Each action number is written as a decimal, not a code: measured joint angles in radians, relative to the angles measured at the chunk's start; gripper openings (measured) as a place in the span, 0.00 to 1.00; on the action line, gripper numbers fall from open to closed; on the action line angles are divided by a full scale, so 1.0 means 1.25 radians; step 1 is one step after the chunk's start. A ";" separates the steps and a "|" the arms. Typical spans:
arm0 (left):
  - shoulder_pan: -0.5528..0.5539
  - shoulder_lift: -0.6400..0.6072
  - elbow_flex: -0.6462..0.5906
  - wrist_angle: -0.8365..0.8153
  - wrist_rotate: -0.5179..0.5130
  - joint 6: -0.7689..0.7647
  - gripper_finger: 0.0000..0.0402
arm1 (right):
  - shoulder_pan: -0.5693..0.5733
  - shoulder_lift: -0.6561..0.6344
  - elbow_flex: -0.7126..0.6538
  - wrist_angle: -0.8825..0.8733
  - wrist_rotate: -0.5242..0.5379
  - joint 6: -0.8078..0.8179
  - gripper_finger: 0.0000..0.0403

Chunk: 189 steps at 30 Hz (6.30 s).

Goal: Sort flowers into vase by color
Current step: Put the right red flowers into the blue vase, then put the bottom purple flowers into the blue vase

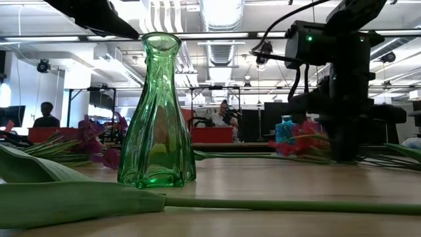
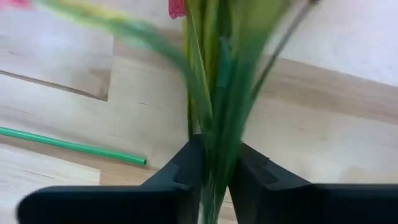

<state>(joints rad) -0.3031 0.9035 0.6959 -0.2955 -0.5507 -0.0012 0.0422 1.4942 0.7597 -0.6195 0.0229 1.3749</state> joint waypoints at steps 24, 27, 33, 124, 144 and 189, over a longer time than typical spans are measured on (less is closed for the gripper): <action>0.000 0.007 0.001 0.015 0.002 -0.119 0.00 | -0.001 -0.297 0.015 0.124 0.229 -0.315 0.04; -0.001 0.020 0.001 0.028 0.007 -0.129 0.00 | 0.001 -0.309 0.013 0.231 0.239 -0.435 0.04; -0.002 0.049 0.001 0.052 0.021 -0.162 0.00 | 0.024 -0.308 0.000 0.503 0.235 -0.708 0.04; -0.005 0.082 0.007 0.116 -0.012 -0.394 0.00 | -0.315 -0.513 -0.053 0.048 0.393 -0.598 0.80; -0.005 0.081 0.007 0.088 -0.034 -0.543 0.00 | -0.275 -0.513 -0.053 -0.064 0.015 -0.540 0.78; -0.008 0.073 0.007 -0.174 0.176 -0.712 0.00 | -0.114 -0.450 0.477 -0.427 0.053 -0.519 0.78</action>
<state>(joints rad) -0.3126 0.9951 0.7048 -0.5128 -0.3307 -0.8911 -0.1009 0.9321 1.3563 -1.1529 0.0891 0.7263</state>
